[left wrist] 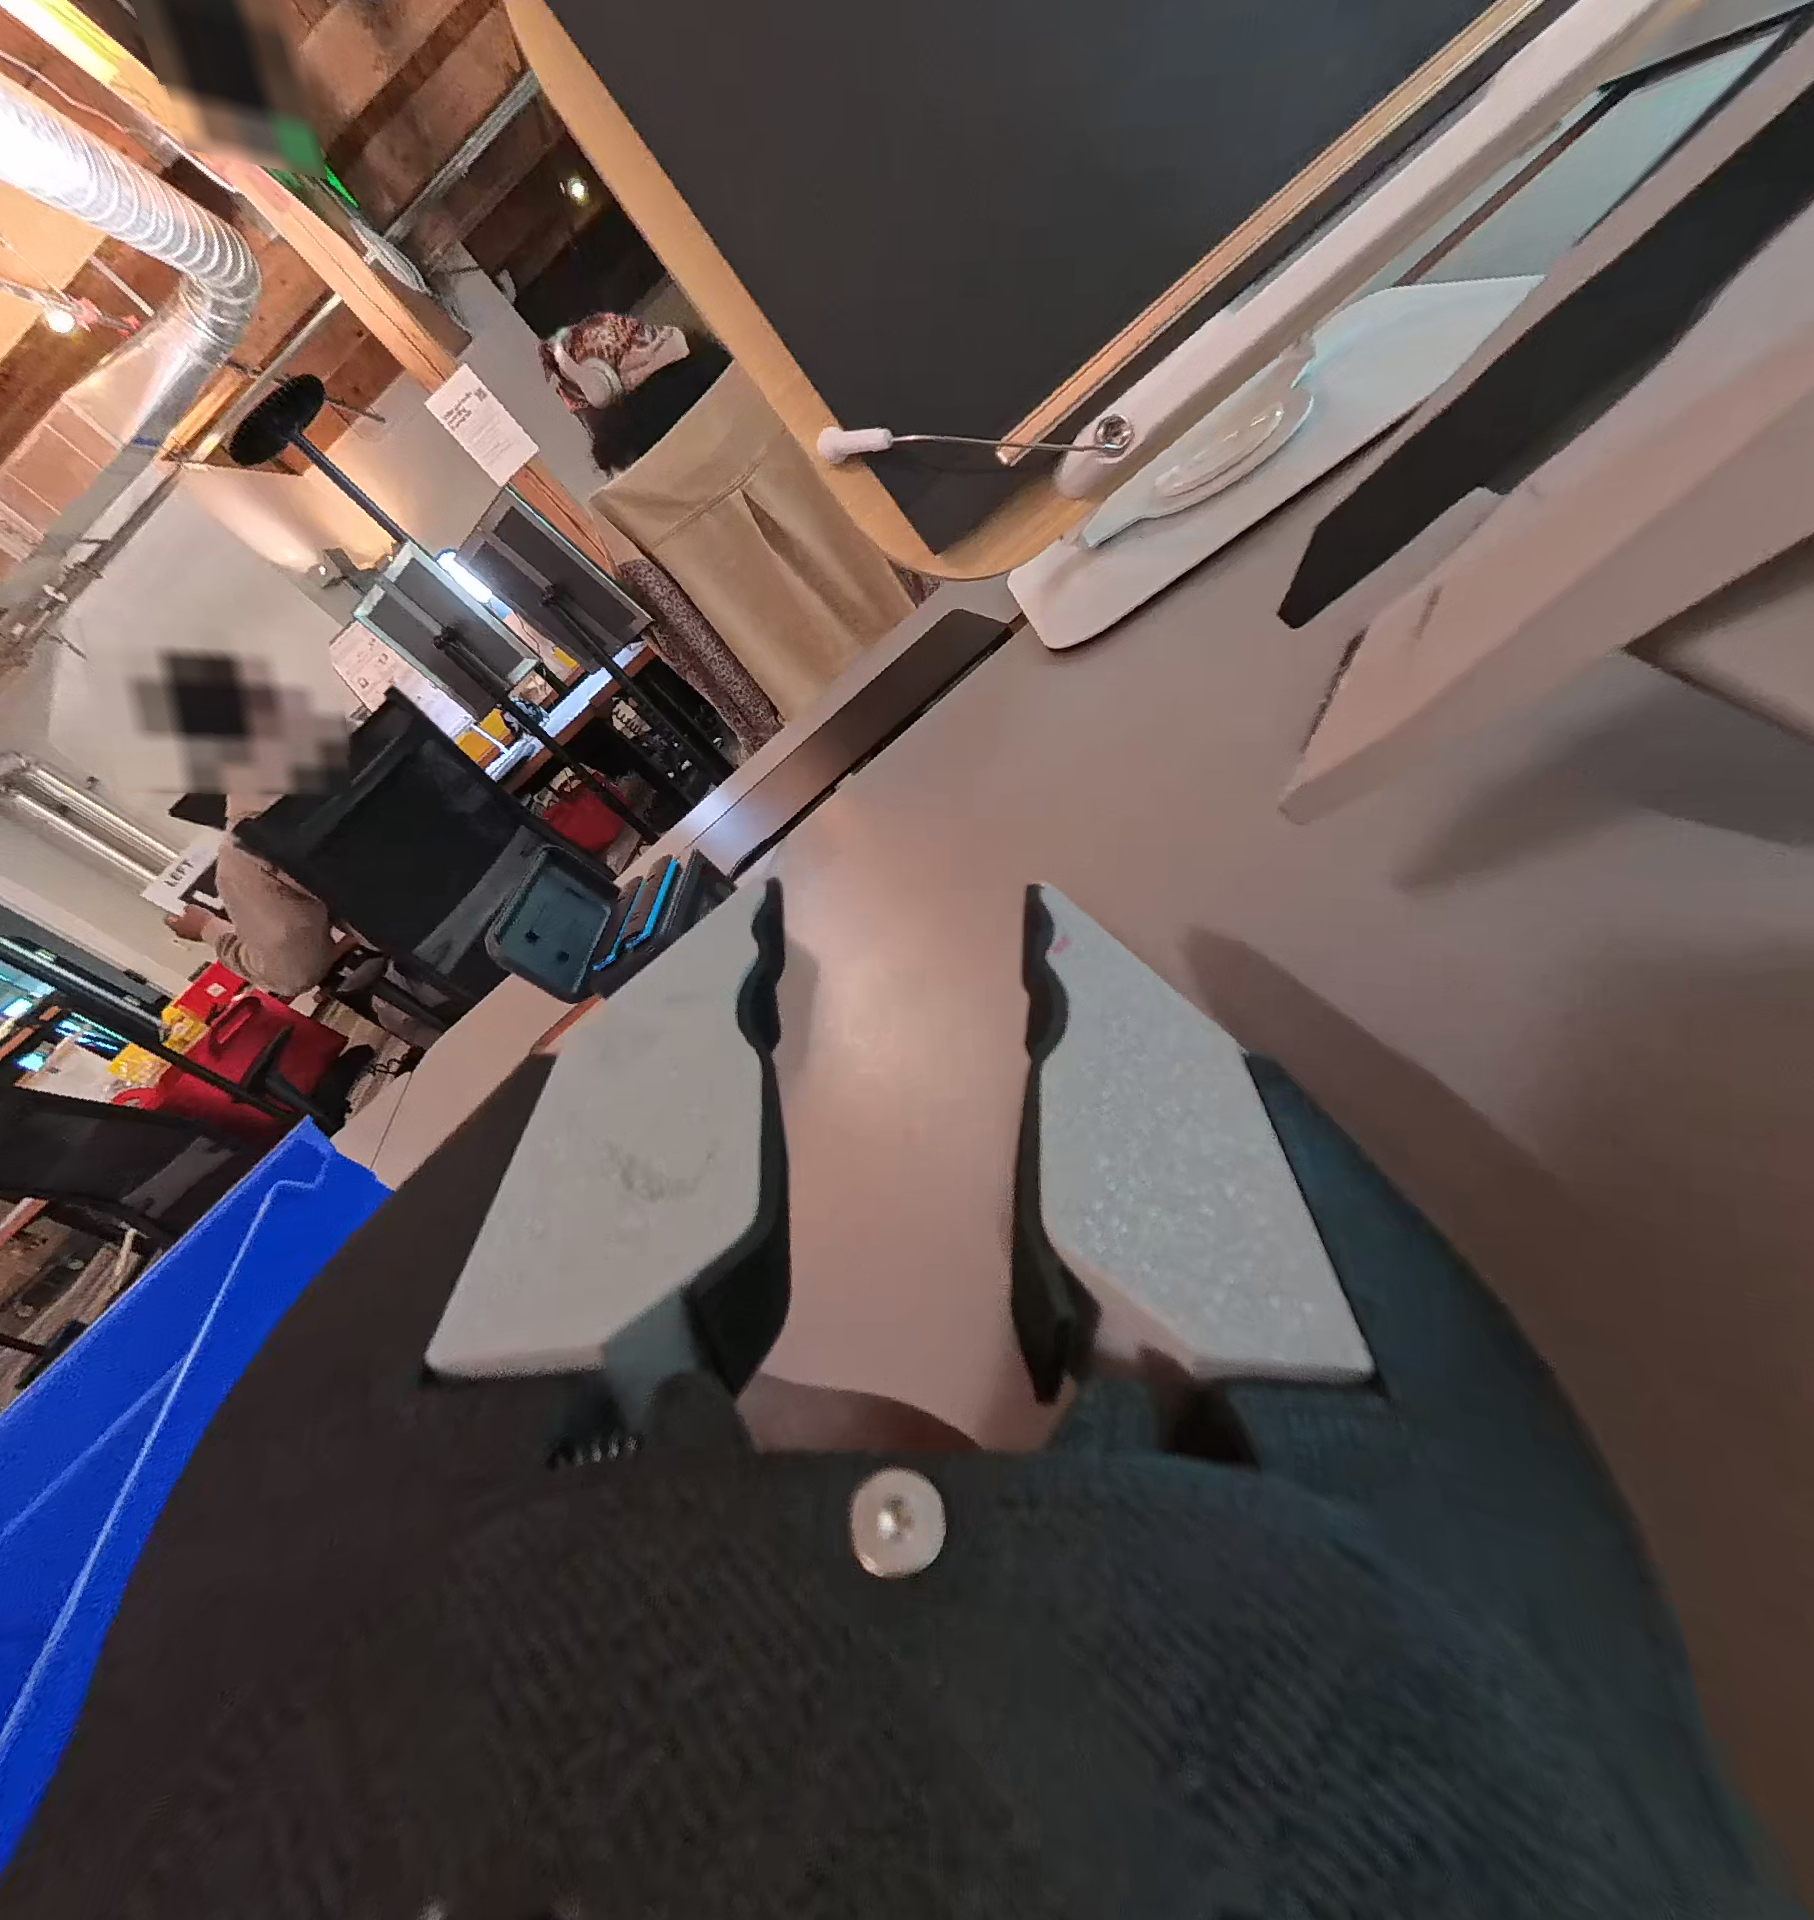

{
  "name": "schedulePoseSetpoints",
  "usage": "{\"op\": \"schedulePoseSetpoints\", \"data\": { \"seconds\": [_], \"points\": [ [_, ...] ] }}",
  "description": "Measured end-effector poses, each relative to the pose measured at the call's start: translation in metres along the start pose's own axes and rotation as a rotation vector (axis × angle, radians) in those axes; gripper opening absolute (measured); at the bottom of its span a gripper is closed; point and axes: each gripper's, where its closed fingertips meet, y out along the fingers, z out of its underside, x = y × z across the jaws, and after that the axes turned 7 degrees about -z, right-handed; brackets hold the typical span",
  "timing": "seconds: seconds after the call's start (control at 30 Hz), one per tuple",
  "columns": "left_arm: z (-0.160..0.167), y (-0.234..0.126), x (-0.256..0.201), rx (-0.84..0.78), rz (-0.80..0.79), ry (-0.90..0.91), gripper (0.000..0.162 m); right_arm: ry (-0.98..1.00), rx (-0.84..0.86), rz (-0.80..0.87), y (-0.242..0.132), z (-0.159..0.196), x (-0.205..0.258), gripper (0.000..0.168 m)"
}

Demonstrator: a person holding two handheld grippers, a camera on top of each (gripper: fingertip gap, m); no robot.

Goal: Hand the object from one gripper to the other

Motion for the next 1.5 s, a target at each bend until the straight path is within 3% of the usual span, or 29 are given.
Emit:
{"op": "schedulePoseSetpoints", "data": {
  "seconds": [0.6,0.83,1.5],
  "points": [
    [0.004,0.001,-0.002,0.035,0.041,-0.035,0.048,0.016,0.009,-0.028,0.0,0.002,0.005,0.069],
    [0.01,0.0,-0.012,0.082,0.099,-0.013,0.058,0.006,0.018,-0.041,0.003,0.003,0.01,0.068],
    [0.01,-0.018,-0.018,0.118,0.148,-0.088,0.059,-0.006,0.029,-0.068,0.008,0.004,0.019,0.068]
  ]
}}
